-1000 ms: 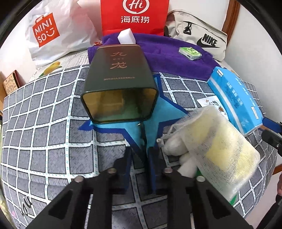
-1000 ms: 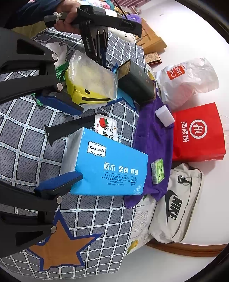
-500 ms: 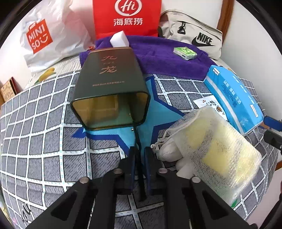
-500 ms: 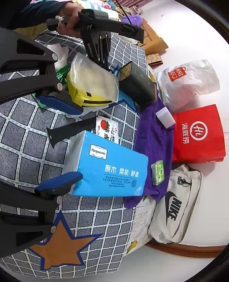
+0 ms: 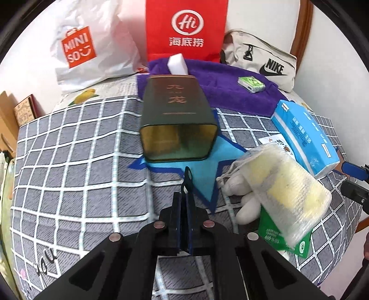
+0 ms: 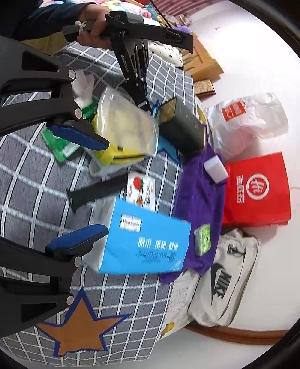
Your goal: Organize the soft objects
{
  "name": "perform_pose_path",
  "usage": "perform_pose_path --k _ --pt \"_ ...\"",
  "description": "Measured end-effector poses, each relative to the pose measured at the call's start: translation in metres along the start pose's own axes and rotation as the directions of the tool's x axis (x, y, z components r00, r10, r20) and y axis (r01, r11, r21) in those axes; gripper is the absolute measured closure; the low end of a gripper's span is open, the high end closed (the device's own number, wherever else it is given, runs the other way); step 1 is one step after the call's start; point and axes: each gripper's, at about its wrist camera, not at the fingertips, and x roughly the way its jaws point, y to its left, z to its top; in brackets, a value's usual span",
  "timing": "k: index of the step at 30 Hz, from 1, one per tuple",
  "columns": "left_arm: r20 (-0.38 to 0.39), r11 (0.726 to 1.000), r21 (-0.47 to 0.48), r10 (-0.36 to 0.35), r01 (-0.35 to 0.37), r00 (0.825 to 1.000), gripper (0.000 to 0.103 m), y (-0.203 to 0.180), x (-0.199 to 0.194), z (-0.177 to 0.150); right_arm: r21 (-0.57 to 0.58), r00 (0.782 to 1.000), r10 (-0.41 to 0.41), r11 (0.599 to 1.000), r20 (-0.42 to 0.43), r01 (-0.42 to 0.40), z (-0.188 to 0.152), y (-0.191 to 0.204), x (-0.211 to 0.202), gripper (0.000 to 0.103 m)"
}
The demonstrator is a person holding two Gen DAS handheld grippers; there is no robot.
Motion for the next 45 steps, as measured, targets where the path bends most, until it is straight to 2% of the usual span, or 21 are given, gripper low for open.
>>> perform_pose_path --k 5,7,15,17,21,23,25,26,28,30,33,36,41,42,44,45 --pt "-0.005 0.999 -0.043 -0.004 0.004 1.0 0.098 0.012 0.001 -0.005 -0.046 0.997 0.074 0.996 -0.005 -0.074 0.012 0.024 0.016 0.036" --pt "-0.002 0.999 -0.049 -0.004 0.004 1.0 0.098 0.014 -0.001 -0.007 -0.059 0.996 0.088 0.994 -0.017 -0.089 0.018 0.033 0.027 0.029" --pt "0.003 0.997 -0.078 -0.016 0.016 1.0 0.098 0.026 -0.004 -0.015 -0.066 0.988 0.118 0.99 -0.099 -0.125 0.031 0.055 0.068 0.026" --pt "0.004 0.996 -0.085 -0.025 0.025 1.0 0.098 0.029 -0.003 -0.017 -0.074 0.988 0.102 0.991 -0.114 -0.111 0.033 0.061 0.076 0.021" --pt "0.001 0.995 -0.093 -0.034 0.033 0.999 0.097 0.031 -0.001 -0.018 -0.107 0.993 0.076 0.991 -0.093 -0.086 0.033 0.07 0.079 0.021" --pt "0.002 0.994 -0.097 -0.041 0.041 0.999 0.097 0.032 0.0 -0.018 -0.13 0.995 0.064 0.989 -0.072 -0.073 0.032 0.072 0.077 0.031" --pt "0.004 0.994 -0.096 -0.042 0.042 0.999 0.097 0.031 0.0 -0.018 -0.141 0.996 0.063 0.987 -0.063 -0.072 0.033 0.073 0.073 0.048" --pt "0.005 0.994 -0.098 -0.043 0.043 0.999 0.097 0.032 0.0 -0.019 -0.139 0.995 0.071 0.987 -0.065 -0.079 0.034 0.072 0.072 0.051" --pt "0.007 0.994 -0.103 -0.045 0.045 0.999 0.097 0.032 0.0 -0.019 -0.146 0.997 0.062 0.987 -0.056 -0.069 0.035 0.071 0.066 0.069" --pt "0.011 0.993 -0.104 -0.047 0.048 0.999 0.097 0.032 -0.001 -0.019 -0.152 0.997 0.06 0.986 -0.053 -0.067 0.035 0.071 0.058 0.078" --pt "0.01 0.993 -0.11 -0.05 0.05 0.999 0.097 0.032 0.0 -0.02 -0.166 0.995 0.084 0.982 -0.044 -0.091 0.033 0.071 0.051 0.078" --pt "0.012 0.992 -0.114 -0.055 0.056 0.998 0.097 0.033 -0.001 -0.02 -0.155 0.994 0.087 0.983 -0.058 -0.095 0.031 0.07 0.052 0.083" --pt "0.011 0.993 -0.108 -0.05 0.051 0.999 0.097 0.032 -0.001 -0.02 -0.138 0.988 0.087 0.985 -0.126 -0.105 0.028 0.07 0.069 0.08" --pt "0.011 0.993 -0.109 -0.05 0.051 0.999 0.097 0.032 -0.001 -0.021 -0.133 0.988 0.093 0.985 -0.127 -0.11 0.028 0.07 0.07 0.076" --pt "0.01 0.992 -0.112 -0.05 0.05 0.999 0.097 0.032 0.0 -0.021 -0.118 0.984 0.124 0.983 -0.127 -0.139 0.029 0.072 0.071 0.06" --pt "0.01 0.992 -0.115 -0.05 0.051 0.999 0.096 0.032 0.0 -0.021 -0.104 0.979 0.153 0.98 -0.138 -0.168 0.029 0.073 0.073 0.047"
